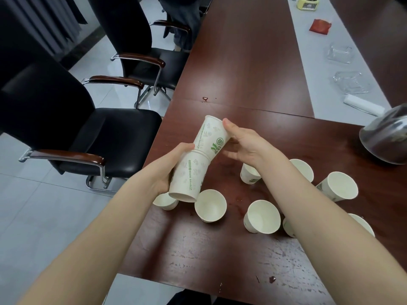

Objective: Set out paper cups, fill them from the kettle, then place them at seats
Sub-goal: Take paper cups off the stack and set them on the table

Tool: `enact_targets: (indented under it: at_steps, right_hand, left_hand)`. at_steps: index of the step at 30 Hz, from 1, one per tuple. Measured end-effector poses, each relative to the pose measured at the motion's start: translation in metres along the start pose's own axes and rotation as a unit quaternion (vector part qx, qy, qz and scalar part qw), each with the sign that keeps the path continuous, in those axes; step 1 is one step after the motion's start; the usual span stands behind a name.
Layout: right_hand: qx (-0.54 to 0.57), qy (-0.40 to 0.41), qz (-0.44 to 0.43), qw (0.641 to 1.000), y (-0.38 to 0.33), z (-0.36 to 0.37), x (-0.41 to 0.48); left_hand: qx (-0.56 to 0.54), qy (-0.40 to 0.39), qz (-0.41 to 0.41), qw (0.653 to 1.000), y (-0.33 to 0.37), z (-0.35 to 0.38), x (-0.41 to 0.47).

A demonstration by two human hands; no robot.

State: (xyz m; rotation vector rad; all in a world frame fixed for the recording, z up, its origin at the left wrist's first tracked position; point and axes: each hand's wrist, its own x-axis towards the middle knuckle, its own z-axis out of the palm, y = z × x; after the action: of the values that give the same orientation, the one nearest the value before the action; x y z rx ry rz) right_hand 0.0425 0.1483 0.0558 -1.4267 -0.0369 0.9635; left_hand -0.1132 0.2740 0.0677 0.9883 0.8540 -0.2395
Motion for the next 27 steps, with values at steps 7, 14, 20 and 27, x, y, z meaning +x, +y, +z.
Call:
enact_targets:
  at_steps: [7, 14, 20, 27]
  right_hand:
    - [-0.171, 0.053, -0.06, 0.982, 0.024, 0.003, 0.021]
    - [-0.307, 0.054, -0.102, 0.945, 0.051, 0.006, 0.028]
    - [-0.346, 0.06, -0.113, 0.93, 0.063, -0.001, 0.031]
    - [-0.367, 0.037, -0.094, 0.925, 0.068, -0.009, 0.026]
  left_hand:
    - [-0.03, 0.045, 0.002, 0.999, 0.001, -0.019, -0.001]
    - [-0.037, 0.055, 0.016, 0.998, -0.004, -0.026, -0.002]
    - [-0.04, 0.049, 0.013, 0.998, -0.006, -0.03, -0.004]
    - [-0.035, 0.026, 0.016, 0.999, -0.008, -0.025, -0.003]
